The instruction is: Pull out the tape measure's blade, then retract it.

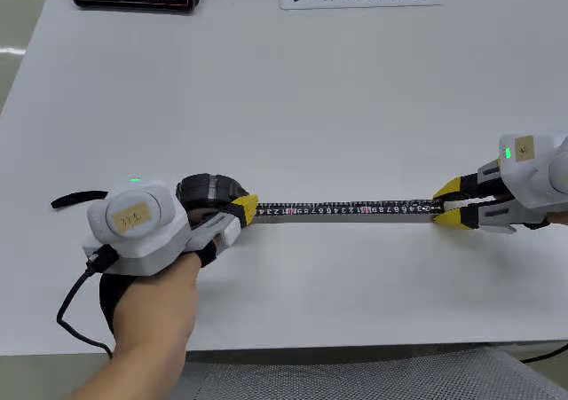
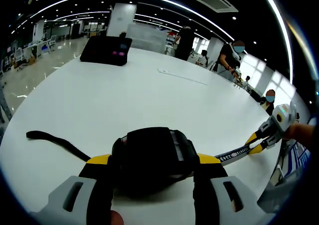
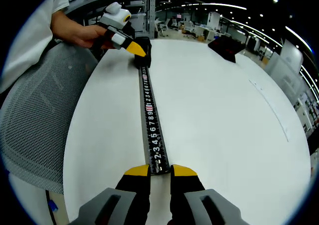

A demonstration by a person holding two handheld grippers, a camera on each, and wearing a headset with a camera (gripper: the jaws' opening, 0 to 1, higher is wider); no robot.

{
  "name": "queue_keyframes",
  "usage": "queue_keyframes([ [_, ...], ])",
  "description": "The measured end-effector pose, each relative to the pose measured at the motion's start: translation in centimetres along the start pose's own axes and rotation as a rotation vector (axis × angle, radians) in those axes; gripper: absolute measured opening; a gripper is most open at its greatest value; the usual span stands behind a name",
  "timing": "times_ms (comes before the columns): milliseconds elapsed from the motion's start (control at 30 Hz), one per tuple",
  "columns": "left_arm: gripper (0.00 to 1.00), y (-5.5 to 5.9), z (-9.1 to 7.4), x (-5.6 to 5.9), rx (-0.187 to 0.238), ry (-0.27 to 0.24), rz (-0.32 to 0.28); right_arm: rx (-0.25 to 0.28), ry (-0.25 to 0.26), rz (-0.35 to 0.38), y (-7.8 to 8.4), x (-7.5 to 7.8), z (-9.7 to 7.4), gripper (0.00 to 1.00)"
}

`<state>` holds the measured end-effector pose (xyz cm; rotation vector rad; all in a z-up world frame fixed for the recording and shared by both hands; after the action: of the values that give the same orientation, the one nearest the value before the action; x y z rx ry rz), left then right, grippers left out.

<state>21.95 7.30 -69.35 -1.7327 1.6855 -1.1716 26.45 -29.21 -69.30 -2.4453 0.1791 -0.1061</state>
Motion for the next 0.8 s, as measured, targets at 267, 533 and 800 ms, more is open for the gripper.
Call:
queue_keyframes([
  [267, 0.59, -0.09, -0.12, 0.01, -0.001, 0.004, 0.008, -0.004, -0.014, -0.001, -0.08, 0.05, 0.05, 0.11],
  [533, 0.59, -0.13, -0.16, 0.05, -0.008, 0.008, 0.003, -0.005, -0.015, 0.003, -0.06, 0.1, 0.01, 0.1],
  [800, 0.59, -0.1, -0.17, 0.09, -0.006, 0.015, -0.004, 0.003, -0.017, 0.008, -0.51, 0.09, 0.31, 0.1],
])
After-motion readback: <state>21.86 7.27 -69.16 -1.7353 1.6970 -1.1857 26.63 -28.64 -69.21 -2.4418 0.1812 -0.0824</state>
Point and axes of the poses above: the centre of the closed fingertips' face, and the gripper's own axes: z roughly forward along the fingers, x roughly to its right, y roughly out of its underside, the point moved 10 cm from there along -z, roughly backward along the fingers, and after that the axes turned 4 degrees about x, right-handed, at the moved point
